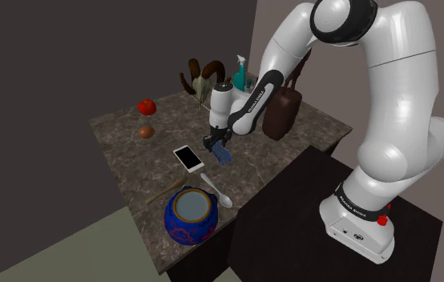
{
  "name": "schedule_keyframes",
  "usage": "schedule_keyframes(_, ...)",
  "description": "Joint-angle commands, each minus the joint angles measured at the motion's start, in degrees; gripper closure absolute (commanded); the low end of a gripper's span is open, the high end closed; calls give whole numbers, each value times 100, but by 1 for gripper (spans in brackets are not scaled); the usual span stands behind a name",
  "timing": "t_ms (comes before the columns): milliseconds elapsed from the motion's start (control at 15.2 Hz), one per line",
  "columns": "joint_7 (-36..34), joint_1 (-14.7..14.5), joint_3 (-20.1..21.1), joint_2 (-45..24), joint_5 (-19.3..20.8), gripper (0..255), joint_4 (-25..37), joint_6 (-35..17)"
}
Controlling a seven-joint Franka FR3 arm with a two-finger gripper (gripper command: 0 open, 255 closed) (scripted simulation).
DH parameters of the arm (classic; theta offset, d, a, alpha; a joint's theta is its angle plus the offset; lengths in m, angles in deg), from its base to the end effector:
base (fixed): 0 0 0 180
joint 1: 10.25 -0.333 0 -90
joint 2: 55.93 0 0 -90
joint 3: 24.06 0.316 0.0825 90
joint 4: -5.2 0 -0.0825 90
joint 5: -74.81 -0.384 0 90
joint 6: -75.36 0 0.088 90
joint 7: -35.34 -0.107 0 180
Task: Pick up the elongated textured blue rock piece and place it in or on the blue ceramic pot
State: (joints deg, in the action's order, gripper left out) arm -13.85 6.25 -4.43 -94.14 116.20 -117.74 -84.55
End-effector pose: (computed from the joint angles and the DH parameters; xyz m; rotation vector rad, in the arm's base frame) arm 0.5454 0.0708 0.1080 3.1096 -0.3143 0.1394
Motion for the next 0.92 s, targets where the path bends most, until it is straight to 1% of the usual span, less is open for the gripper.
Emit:
schedule_keyframes(0, 51, 62, 84, 112, -69, 255, -58, 63)
schedule_keyframes(858, 652, 681, 868, 1033, -832, 255, -408, 665)
